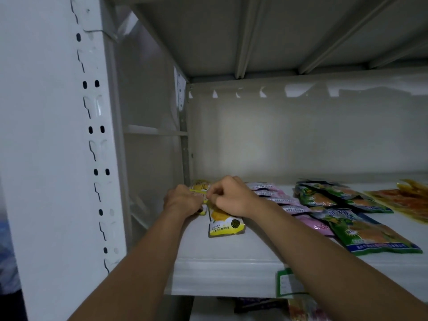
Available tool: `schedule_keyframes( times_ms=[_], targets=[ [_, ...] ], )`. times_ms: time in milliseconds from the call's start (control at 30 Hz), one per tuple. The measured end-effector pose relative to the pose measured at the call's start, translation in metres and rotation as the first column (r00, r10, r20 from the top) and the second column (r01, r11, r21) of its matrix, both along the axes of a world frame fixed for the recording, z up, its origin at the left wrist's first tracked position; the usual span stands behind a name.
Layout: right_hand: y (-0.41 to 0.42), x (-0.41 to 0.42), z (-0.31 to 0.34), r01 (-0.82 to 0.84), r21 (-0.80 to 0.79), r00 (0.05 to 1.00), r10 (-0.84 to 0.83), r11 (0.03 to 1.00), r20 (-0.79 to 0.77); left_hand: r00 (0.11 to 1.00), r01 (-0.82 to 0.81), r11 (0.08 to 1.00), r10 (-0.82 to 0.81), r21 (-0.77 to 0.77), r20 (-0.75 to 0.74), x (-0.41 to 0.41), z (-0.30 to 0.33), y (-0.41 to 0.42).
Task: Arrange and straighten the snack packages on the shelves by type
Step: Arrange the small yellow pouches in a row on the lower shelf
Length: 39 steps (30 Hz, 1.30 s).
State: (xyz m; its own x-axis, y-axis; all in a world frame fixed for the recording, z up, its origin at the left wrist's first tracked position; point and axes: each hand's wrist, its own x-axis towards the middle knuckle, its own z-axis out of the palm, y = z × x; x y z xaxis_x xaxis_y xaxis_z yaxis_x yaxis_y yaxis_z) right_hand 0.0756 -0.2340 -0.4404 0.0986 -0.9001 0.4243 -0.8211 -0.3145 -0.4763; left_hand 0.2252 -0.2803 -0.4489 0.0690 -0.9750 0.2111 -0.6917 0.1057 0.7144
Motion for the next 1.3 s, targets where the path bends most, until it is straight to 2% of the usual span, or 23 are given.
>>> schedule_keyframes(
  times_ms=[100,267,400,467,533,600,667,700,767,900,967,1167,1300],
  targets=[
    [-0.006,-0.013,-0.003,0.000,0.028,0.999,0.001,1.000,-0.039,0.997,0.004,1.000,-0.003,0.010,-0.075,0.002,-0.002,-0.010],
    [-0.008,-0.012,-0.003,-0.012,0.021,1.000,0.011,1.000,0.019,0.981,0.011,0.999,-0.021,-0.052,-0.194,0.006,0.000,-0.005],
    [-0.008,-0.013,-0.005,-0.002,0.004,0.995,0.001,1.000,0.100,0.981,-0.079,0.956,0.025,-0.282,-0.192,0.003,0.006,0.012],
    [-0.009,-0.014,-0.004,0.005,-0.025,0.984,-0.001,1.000,0.178,0.978,-0.076,0.908,-0.012,-0.411,-0.207,0.000,0.007,0.015],
    [-0.010,-0.010,0.000,0.016,-0.047,0.950,0.000,0.999,0.312,0.950,-0.052,0.868,-0.109,-0.494,-0.291,-0.002,0.010,0.019],
    [-0.012,-0.008,0.007,0.003,-0.057,0.837,0.029,0.998,0.547,0.873,0.043,0.864,-0.276,-0.501,-0.401,-0.007,0.014,0.026],
    [-0.011,-0.011,0.014,-0.069,-0.082,0.638,0.107,0.994,0.762,0.809,0.170,0.877,-0.384,-0.449,-0.445,-0.013,0.016,0.032],
    [-0.007,-0.013,0.017,-0.109,-0.097,0.541,0.141,0.989,0.829,0.792,0.220,0.880,-0.413,-0.422,-0.449,-0.015,0.016,0.033],
    [0.000,-0.015,0.021,-0.124,-0.124,0.461,0.168,0.984,0.872,0.755,0.285,0.871,-0.462,-0.401,-0.466,-0.018,0.015,0.034],
    [0.000,-0.018,0.023,-0.067,-0.131,0.453,0.147,0.989,0.879,0.662,0.446,0.840,-0.542,-0.309,-0.518,-0.021,0.015,0.038],
    [0.000,-0.018,0.025,-0.046,-0.128,0.464,0.135,0.991,0.875,0.652,0.499,0.821,-0.566,-0.277,-0.505,-0.022,0.013,0.037],
    [-0.003,-0.014,0.027,-0.067,-0.118,0.496,0.136,0.991,0.857,0.655,0.433,0.830,-0.557,-0.350,-0.510,-0.019,0.016,0.030],
    [0.004,-0.014,0.028,-0.094,-0.035,0.584,0.083,0.995,0.808,0.654,0.453,0.818,-0.575,-0.355,-0.491,-0.017,0.013,0.029]
  ],
)
